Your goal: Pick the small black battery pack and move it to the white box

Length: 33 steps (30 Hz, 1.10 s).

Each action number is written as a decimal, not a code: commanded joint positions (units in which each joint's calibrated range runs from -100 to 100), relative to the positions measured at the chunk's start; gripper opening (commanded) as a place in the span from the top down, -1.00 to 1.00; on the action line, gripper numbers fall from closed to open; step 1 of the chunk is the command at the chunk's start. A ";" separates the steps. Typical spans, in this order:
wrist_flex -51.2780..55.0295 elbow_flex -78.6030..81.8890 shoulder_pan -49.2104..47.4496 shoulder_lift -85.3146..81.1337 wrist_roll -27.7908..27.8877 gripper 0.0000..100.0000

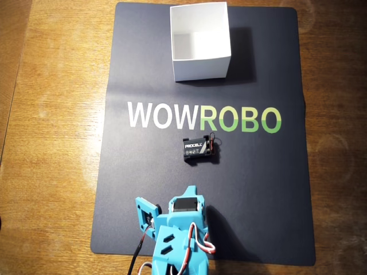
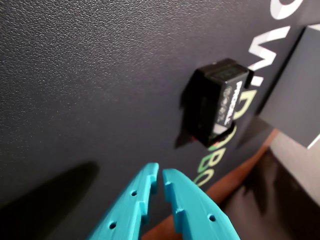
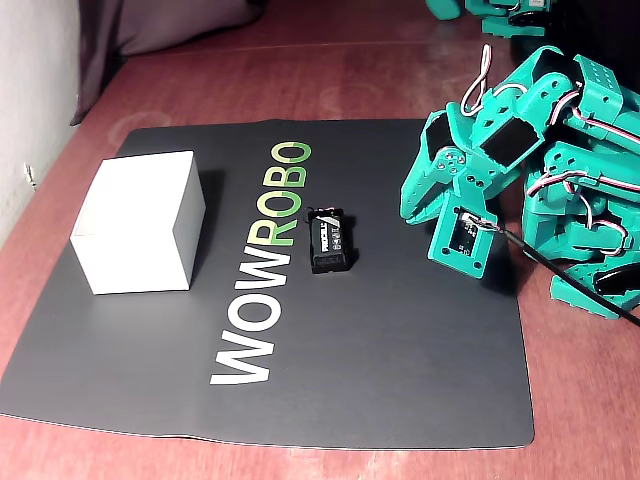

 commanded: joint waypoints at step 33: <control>-0.06 -0.26 -0.02 -0.22 0.18 0.98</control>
